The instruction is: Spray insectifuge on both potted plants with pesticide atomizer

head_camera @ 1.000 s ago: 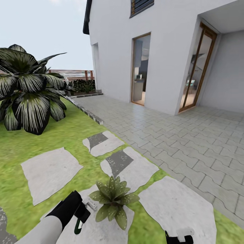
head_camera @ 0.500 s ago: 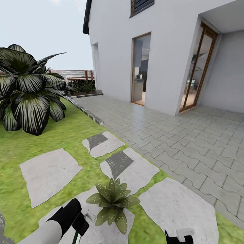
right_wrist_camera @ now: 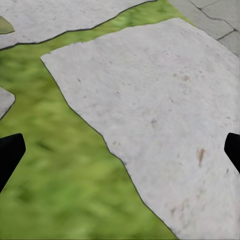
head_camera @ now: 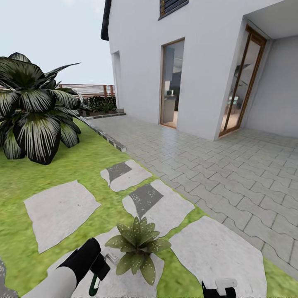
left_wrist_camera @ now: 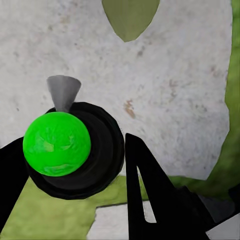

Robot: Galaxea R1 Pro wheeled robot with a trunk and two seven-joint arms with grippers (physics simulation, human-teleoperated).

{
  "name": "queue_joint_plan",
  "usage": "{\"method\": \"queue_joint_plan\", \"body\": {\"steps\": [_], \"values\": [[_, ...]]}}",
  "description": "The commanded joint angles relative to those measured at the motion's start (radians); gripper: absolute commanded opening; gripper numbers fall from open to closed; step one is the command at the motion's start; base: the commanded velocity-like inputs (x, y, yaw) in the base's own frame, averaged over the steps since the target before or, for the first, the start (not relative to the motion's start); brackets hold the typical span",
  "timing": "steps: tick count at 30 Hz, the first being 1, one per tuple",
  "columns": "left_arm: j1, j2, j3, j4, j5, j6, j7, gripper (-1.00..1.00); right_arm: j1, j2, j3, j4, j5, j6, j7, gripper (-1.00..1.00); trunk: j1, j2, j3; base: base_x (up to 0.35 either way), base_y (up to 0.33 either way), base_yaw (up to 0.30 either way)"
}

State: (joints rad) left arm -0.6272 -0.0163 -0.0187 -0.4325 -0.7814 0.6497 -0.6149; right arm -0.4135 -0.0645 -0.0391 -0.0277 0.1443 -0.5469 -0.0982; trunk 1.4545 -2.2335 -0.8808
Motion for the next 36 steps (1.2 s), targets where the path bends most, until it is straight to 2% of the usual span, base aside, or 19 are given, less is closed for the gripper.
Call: {"method": "queue_joint_plan", "body": {"steps": [1, 7, 8, 10, 12, 15, 17, 19, 21, 25, 26, 27, 29, 30, 36], "values": [[0.000, 0.003, -0.001, -0.004, -0.007, 0.003, -0.008, -1.00, -0.001, 0.000, -0.004, 0.001, 0.011, -0.002, -0.006, 1.00, 0.004, -0.007, -0.006, 0.000, 0.000, 0.000], [-0.005, 0.003, -0.001, -0.016, -0.011, 0.006, -0.010, -1.00, -0.001, 0.000, -0.004, 0.002, 0.011, -0.002, -0.006, 1.00, 0.027, -0.049, -0.029, 0.000, 0.000, 0.000], [-0.009, 0.003, -0.002, -0.017, -0.023, 0.007, -0.013, -1.00, -0.001, 0.000, -0.004, 0.002, 0.011, -0.002, -0.006, 1.00, 0.030, -0.056, -0.032, 0.000, 0.000, 0.000], [-0.014, 0.003, -0.014, -0.016, -0.077, 0.007, -0.017, -1.00, -0.001, 0.000, -0.004, 0.002, 0.011, -0.002, -0.006, 1.00, 0.038, -0.070, -0.040, 0.000, 0.000, 0.000], [-0.016, -0.001, -0.068, -0.016, -0.145, 0.007, -0.046, -1.00, -0.001, 0.000, -0.004, 0.002, 0.011, -0.002, -0.006, 1.00, 0.046, -0.084, -0.048, 0.000, 0.000, 0.000], [-0.017, -0.001, -0.121, -0.016, -0.166, 0.006, -0.137, -1.00, -0.001, 0.000, -0.004, 0.002, 0.011, -0.002, -0.006, 1.00, 0.057, -0.105, -0.059, 0.000, 0.000, 0.000], [-0.018, 0.002, -0.136, -0.018, -0.171, 0.005, -0.216, -1.00, -0.001, 0.000, -0.004, 0.002, 0.011, -0.002, -0.006, 1.00, 0.061, -0.112, -0.062, 0.000, 0.000, 0.000], [-0.028, 0.007, -0.139, -0.018, -0.172, 0.004, -0.256, -1.00, -0.001, 0.000, -0.004, 0.002, 0.011, -0.002, -0.006, 1.00, 0.061, -0.112, -0.062, 0.000, 0.000, 0.000], [-0.041, 0.012, -0.139, -0.017, -0.173, 0.004, -0.272, -1.00, -0.001, 0.000, -0.004, 0.002, 0.011, -0.002, -0.006, 1.00, 0.061, -0.112, -0.062, 0.000, 0.000, 0.000], [-0.035, 0.040, -0.132, -0.013, -0.159, -0.015, -0.279, -1.00, -0.001, 0.000, -0.004, 0.002, 0.011, -0.002, -0.005, 1.00, 0.061, -0.112, -0.062, 0.000, 0.000, 0.000], [-0.034, 0.050, -0.129, -0.011, -0.156, -0.048, -0.291, -1.00, -0.001, 0.000, -0.004, 0.002, 0.011, -0.002, -0.005, 1.00, 0.061, -0.112, -0.062, 0.000, 0.000, 0.000], [-0.038, 0.069, -0.118, -0.012, -0.147, -0.069, -0.334, -1.00, -0.001, 0.000, -0.004, 0.002, 0.011, -0.002, -0.005, 1.00, 0.061, -0.112, -0.062, 0.000, 0.000, 0.000], [-0.045, 0.100, -0.086, -0.015, -0.135, -0.082, -0.415, -1.00, -0.001, 0.000, -0.004, 0.002, 0.011, -0.002, -0.005, 1.00, 0.061, -0.112, -0.062, 0.000, 0.000, 0.000], [-0.046, 0.107, -0.074, -0.015, -0.133, -0.084, -0.434, -1.00, -0.001, 0.000, -0.004, 0.002, 0.011, -0.002, -0.005, 1.00, 0.061, -0.112, -0.062, 0.000, 0.000, 0.000], [-0.036, 0.103, -0.070, -0.015, -0.144, -0.088, -0.451, -1.00, -0.001, 0.000, -0.004, 0.002, 0.011, -0.002, -0.005, 1.00, 0.061, -0.112, -0.062, 0.025, 0.013, 0.000]]}}
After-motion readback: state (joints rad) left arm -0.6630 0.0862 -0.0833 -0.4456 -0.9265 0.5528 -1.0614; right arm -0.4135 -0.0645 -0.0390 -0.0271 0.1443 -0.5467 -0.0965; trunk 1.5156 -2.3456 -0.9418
